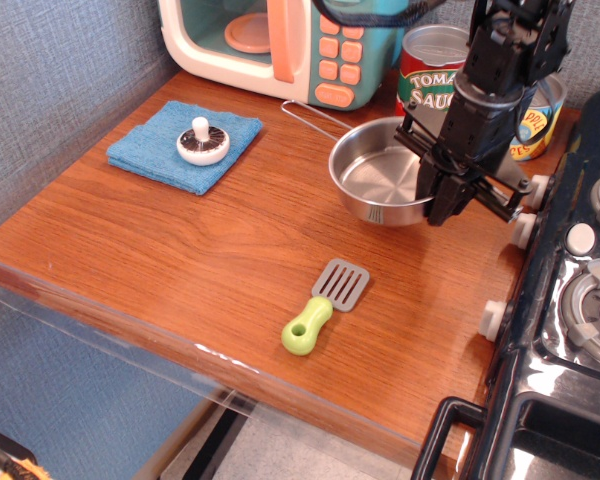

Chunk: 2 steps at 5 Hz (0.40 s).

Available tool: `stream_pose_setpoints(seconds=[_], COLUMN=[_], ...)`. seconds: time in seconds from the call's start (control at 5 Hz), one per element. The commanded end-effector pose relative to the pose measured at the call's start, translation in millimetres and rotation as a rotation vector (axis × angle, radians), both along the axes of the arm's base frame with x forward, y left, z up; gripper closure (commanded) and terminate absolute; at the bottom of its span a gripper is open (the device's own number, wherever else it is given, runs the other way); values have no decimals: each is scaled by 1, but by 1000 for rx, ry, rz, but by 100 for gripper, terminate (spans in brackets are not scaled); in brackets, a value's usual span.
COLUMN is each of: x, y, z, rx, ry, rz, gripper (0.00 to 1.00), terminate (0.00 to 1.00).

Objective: Move the pot to the front of the cans

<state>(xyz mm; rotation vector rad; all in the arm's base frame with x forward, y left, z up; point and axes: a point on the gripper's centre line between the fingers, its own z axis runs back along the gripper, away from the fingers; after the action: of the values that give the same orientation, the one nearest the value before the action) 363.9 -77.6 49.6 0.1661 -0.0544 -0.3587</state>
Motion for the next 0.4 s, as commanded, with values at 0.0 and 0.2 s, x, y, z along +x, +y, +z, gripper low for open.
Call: stream_pose_setpoints(seconds=[0.0,0.2], x=[20,23], y=[18,23], z=[-7,-17], rx=[40,32], ry=[-11,20], rz=[36,118], gripper=[100,0], terminate=[0,0])
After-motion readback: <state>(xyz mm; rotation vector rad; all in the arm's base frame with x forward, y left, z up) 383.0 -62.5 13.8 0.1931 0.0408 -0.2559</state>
